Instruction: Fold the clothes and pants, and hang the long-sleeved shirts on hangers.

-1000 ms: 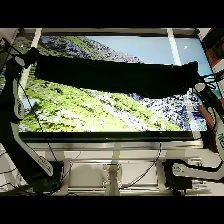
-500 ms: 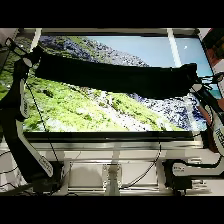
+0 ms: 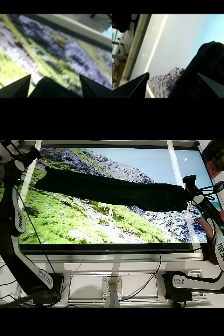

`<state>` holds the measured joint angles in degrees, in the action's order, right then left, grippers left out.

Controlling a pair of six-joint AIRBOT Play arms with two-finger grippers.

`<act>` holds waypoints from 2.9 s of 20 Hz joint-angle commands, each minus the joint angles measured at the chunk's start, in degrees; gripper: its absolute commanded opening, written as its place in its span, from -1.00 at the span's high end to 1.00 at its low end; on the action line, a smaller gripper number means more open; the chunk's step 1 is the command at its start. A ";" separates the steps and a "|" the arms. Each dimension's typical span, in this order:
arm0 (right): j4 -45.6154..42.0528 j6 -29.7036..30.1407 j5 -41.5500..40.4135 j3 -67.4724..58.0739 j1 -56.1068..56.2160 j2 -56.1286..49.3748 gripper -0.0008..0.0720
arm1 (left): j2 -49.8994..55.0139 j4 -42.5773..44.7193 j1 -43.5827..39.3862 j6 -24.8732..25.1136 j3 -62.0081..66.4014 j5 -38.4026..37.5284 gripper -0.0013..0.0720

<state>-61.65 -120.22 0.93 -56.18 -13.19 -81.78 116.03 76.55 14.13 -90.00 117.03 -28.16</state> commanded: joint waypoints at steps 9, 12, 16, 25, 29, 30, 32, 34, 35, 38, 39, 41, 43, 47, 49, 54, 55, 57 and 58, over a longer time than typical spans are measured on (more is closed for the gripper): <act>-0.24 8.92 5.95 0.00 0.02 0.92 -0.87 | 3.58 -21.14 10.60 -6.49 -4.07 -29.99 -0.96; -0.24 8.94 5.84 0.00 0.02 0.92 -0.87 | 5.57 -21.33 10.14 -7.37 -4.09 -30.60 -0.96; -0.24 8.92 5.51 0.00 0.02 0.92 -0.87 | 7.41 -21.35 8.20 -9.81 -4.09 -27.47 -0.96; -0.09 8.92 5.81 0.00 0.02 0.96 -0.86 | 11.87 -21.35 2.05 -9.66 -4.07 -10.08 0.06; -0.17 14.03 7.30 -0.09 0.02 1.70 -0.66 | 9.60 -21.27 2.05 -3.06 -3.04 -8.59 0.89; -0.20 17.57 8.81 -0.39 0.02 2.32 -0.62 | 8.09 -20.57 2.05 -0.15 -2.99 -9.44 0.89; -0.13 23.39 13.75 -1.95 0.02 3.76 -0.62 | 3.91 -14.21 2.05 0.22 -2.99 -13.18 0.90; -0.13 24.02 19.08 -4.20 0.17 4.72 -0.61 | 0.22 -4.50 2.05 -4.42 -3.02 -19.54 0.89; -0.17 24.24 21.90 -5.53 0.74 5.14 -0.53 | -1.53 0.17 2.05 -6.36 -3.02 -23.30 0.89; -0.07 30.60 29.99 -10.38 4.87 5.51 -0.51 | -5.49 6.05 1.49 -6.36 -3.04 -31.76 0.89; -0.07 32.44 31.50 -11.87 7.04 5.53 -0.31 | -6.64 6.25 1.20 -5.46 -3.04 -33.27 0.89; -0.09 33.00 31.15 -14.01 11.61 5.53 0.26 | -9.33 6.45 0.46 -3.85 -3.23 -35.58 0.89; -0.15 33.00 29.24 -15.56 15.74 5.49 0.48 | -13.77 7.52 -0.20 -1.92 -7.39 -36.22 0.89; -0.09 32.96 27.56 -16.81 19.85 5.46 0.88 | -30.62 7.43 0.39 2.62 -32.61 -26.47 0.89; -0.04 32.94 27.61 -16.81 21.55 5.31 0.91 | -40.87 7.45 1.99 2.64 -46.62 -19.98 0.89; 3.43 32.37 26.34 -18.36 32.37 -1.86 0.91 | -50.77 6.16 2.62 4.96 -59.80 -19.39 0.89; 5.49 32.37 27.43 -19.65 34.91 -4.63 0.91 | -50.86 4.55 2.62 4.98 -59.80 -19.41 0.89; 7.87 32.39 30.45 -23.58 40.39 -10.47 0.91 | -51.65 0.44 2.62 5.77 -59.78 -17.94 0.89; 7.93 32.39 31.67 -26.32 43.17 -13.49 0.91 | -52.33 -2.23 2.62 8.26 -59.78 -16.61 0.89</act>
<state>-56.69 -87.64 29.54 -78.06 23.22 -88.64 66.11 80.16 16.64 -84.86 59.29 -47.37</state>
